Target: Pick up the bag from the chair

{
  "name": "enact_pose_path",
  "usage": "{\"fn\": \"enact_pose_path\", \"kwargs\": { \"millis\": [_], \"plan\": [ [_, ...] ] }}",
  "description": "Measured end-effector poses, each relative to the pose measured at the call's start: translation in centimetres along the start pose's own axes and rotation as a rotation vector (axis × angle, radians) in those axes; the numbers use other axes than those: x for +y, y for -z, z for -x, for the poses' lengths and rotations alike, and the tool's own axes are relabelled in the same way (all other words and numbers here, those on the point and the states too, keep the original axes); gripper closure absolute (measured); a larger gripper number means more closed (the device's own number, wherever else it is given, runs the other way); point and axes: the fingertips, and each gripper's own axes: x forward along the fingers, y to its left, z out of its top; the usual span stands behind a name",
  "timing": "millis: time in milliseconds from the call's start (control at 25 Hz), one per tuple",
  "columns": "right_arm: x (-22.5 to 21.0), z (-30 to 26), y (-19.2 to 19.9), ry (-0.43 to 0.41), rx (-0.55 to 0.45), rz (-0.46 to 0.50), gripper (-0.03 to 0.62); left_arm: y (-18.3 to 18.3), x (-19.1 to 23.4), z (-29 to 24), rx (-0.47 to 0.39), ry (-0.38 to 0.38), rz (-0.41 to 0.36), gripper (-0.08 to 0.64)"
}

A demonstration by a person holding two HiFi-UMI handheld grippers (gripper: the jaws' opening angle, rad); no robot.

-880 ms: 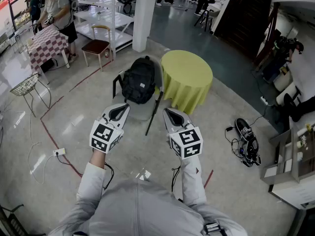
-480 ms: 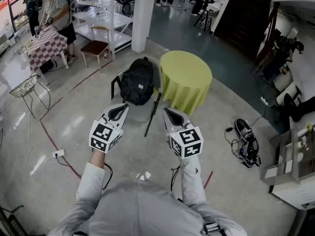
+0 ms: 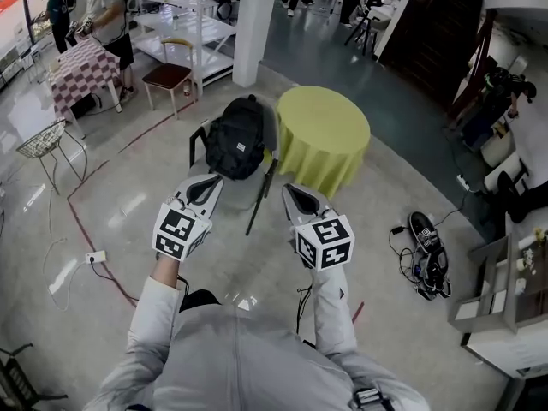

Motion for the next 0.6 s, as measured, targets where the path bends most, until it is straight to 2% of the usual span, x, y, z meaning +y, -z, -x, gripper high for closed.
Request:
{"fn": "enact_pose_path", "kwargs": {
  "millis": [320, 600],
  "plan": [
    [-1.5, -1.7, 0.8, -0.004, 0.005, -0.024, 0.581, 0.9, 1.1, -1.7, -0.001, -0.006, 0.025, 0.554],
    [-3.2, -6.7, 1.3, 0.001, 0.033, -0.028, 0.581, 2.8, 6.2, -4.9, 0.011, -0.027, 0.040, 0.554]
  ]
}}
